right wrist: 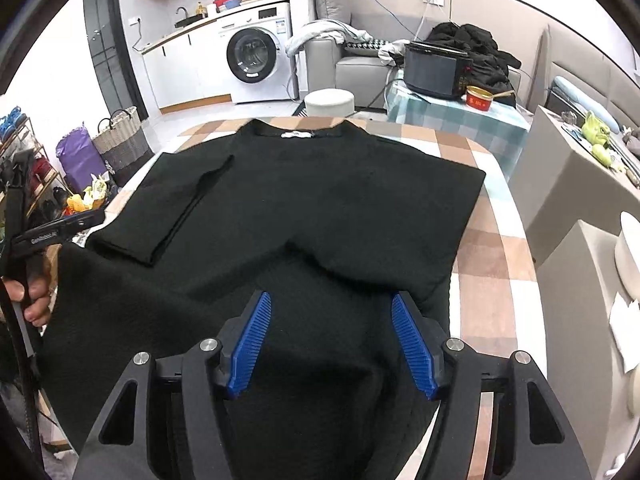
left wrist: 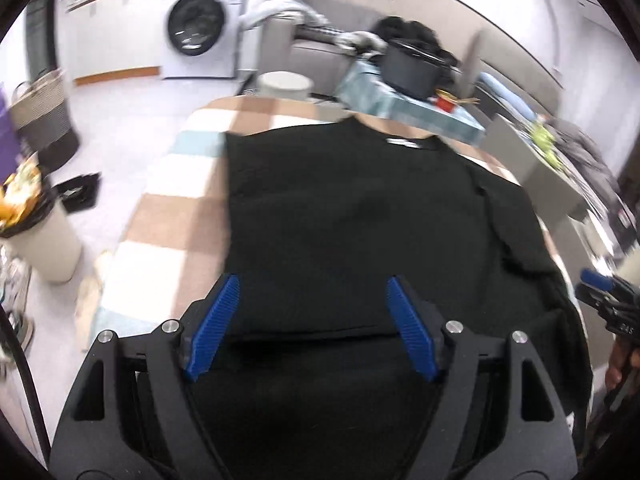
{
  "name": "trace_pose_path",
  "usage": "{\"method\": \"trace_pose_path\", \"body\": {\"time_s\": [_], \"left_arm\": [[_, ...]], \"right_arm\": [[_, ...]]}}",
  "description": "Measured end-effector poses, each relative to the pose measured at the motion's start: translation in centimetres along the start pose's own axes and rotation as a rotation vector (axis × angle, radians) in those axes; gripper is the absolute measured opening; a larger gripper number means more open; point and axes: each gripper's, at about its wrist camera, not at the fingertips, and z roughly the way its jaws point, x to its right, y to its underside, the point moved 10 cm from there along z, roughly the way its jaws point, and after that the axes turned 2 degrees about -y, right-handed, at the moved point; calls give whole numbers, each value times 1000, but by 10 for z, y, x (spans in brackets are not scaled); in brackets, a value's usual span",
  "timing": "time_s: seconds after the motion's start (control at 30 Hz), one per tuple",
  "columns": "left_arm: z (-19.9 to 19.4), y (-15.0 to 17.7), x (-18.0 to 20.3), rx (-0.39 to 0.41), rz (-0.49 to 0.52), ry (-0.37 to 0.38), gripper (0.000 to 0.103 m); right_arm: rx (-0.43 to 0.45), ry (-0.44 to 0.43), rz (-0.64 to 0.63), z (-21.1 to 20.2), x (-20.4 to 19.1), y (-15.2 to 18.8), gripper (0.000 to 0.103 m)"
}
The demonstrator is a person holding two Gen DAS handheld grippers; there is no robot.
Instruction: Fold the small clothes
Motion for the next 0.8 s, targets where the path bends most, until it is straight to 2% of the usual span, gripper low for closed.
{"method": "trace_pose_path", "body": {"time_s": [0.1,0.17,0.23,0.3,0.37,0.43,0.5,0.57,0.63,0.7,0.73,0.8], "left_arm": [[5,16,-27,-22,-21,-47,74],[6,28,-43,-40,-27,-58,74],[5,36,-55,-36,-35,-59,74],[0,45,-61,-31,-40,-61,74],[-6,53,-63,-25,-43,-74,74],[-13,61,-64,-22,-36,-80,74],[-18,67,-66,-18,-33,-93,74],[-26,73,-67,-16,-42,-94,74],[-36,80,-72,-18,-59,-94,74],[-43,85,-75,-16,-75,-90,74],[-47,87,-79,-12,-84,-90,74],[-52,90,-81,-12,-90,-86,74]], "right_arm": [[-19,11,9,8,8,0,65],[-75,-2,-31,22,5,1,65],[-98,23,-81,35,-1,-3,65],[-101,24,-143,49,-14,-11,65],[-101,85,-201,67,-17,-20,65],[-113,102,-224,84,-17,-22,63],[-144,136,-195,103,-7,-19,36],[-154,93,-146,106,-4,-15,6],[-164,41,-142,94,-9,-11,3],[-181,-76,-102,76,-22,-3,3],[-173,-110,-103,69,-28,-1,7],[-163,-113,-129,65,-35,2,36]]}}
